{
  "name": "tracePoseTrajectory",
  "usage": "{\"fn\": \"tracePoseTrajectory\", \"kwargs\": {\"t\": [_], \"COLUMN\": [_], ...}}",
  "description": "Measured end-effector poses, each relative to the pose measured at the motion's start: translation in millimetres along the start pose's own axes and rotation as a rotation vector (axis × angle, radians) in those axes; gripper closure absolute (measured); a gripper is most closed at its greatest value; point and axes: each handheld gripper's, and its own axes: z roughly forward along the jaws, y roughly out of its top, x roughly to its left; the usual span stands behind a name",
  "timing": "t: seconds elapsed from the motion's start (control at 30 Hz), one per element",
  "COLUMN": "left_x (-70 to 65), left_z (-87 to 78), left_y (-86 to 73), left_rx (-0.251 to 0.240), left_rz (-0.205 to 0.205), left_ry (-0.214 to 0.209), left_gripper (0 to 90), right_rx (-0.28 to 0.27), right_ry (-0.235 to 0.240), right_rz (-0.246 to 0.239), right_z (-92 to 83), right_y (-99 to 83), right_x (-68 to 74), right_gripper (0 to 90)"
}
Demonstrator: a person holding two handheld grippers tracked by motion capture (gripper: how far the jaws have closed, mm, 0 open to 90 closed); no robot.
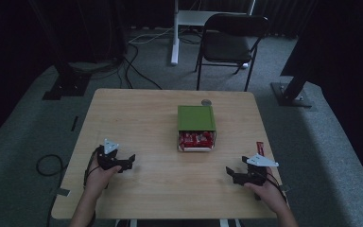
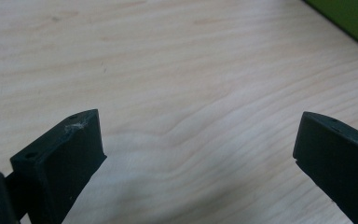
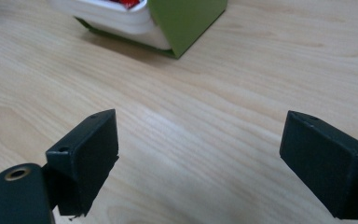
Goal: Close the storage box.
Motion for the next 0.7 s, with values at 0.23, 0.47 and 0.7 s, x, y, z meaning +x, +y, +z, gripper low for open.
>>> {"fn": "tracePoseTrajectory", "kwargs": {"t": [0.23, 0.47, 0.7], "left_x": [10.4, 18.6, 31.2], "left_z": [-7.3, -17.8, -27.4], "left_y": [-13.3, -21.6, -34.3], "left_rx": [0.027, 0.036, 0.056], "left_rz": [-0.027, -0.061, -0.107], "left_ry": [0.061, 0.101, 0.171], "left_gripper": [2.6, 2.6, 2.6], "right_rx": [0.042, 0.083, 0.108], "right_ry": [0.005, 0.007, 0.001], "right_rz": [-0.010, -0.015, -0.036], "right_z": [-2.3, -5.2, -5.9], "right_y": [-6.8, -11.9, -16.5], "right_x": [1.8, 3.7, 4.2], "right_gripper": [11.3, 11.2, 11.2]}}
